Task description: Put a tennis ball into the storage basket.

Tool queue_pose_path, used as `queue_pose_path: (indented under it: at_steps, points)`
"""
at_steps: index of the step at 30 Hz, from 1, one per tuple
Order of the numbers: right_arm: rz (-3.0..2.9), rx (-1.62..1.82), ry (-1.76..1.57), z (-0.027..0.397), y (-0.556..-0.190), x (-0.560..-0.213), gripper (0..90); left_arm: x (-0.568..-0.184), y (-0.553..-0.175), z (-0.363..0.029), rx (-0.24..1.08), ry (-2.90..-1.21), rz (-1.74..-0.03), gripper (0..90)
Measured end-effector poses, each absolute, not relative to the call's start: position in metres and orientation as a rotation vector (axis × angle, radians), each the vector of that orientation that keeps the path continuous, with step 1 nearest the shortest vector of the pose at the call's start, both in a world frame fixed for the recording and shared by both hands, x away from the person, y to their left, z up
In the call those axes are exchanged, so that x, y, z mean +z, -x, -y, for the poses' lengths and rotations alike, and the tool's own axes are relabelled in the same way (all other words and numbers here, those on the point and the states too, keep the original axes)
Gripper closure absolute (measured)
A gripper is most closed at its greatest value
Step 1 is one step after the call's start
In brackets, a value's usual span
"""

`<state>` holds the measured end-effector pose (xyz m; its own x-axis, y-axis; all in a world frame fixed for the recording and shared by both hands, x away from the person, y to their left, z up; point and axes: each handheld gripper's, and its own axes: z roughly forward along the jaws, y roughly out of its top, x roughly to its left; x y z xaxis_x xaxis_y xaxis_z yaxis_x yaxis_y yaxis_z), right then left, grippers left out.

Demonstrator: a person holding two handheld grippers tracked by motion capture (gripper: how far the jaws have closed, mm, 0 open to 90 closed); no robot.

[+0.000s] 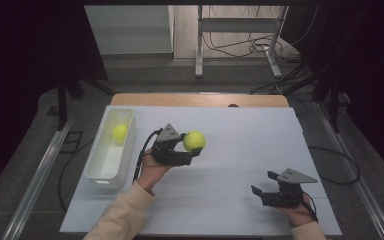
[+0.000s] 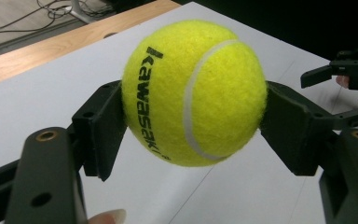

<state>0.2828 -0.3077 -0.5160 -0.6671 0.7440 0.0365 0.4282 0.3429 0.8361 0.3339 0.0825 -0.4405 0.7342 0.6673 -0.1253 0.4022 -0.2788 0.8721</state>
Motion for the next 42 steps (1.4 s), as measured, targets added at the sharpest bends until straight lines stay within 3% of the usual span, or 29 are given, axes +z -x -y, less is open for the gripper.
queue_pose_path:
  at_steps: [42]
  points:
    - [-2.257,1.247,-1.031,0.308,-0.283,-0.515,15.7,-0.430,-0.341,-0.123,0.369,-1.845,-0.927,27.0]
